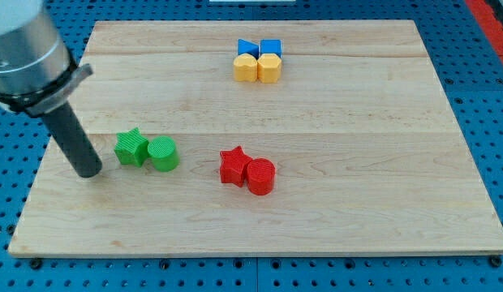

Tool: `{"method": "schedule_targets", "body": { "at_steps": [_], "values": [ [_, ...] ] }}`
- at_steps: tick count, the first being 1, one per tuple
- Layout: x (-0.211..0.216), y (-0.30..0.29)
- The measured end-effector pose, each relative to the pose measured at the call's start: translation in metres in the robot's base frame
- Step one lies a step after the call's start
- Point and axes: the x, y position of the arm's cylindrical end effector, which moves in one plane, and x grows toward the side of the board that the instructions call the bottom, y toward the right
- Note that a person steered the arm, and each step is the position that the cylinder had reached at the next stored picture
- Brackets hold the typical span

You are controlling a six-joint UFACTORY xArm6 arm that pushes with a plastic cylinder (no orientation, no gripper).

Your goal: Push the green blocks into the red blocks

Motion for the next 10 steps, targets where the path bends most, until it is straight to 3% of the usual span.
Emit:
{"method": "schedule_targets", "body": {
  "at_steps": [1,3,5,6,7,9,10],
  "values": [
    [-0.023,0.003],
    [-0.018,0.105],
    [-0.027,0.002],
    [-0.022,0.008],
    [-0.057,0.038],
    [-0.03,0.129],
    [-0.036,0.115]
  ]
}}
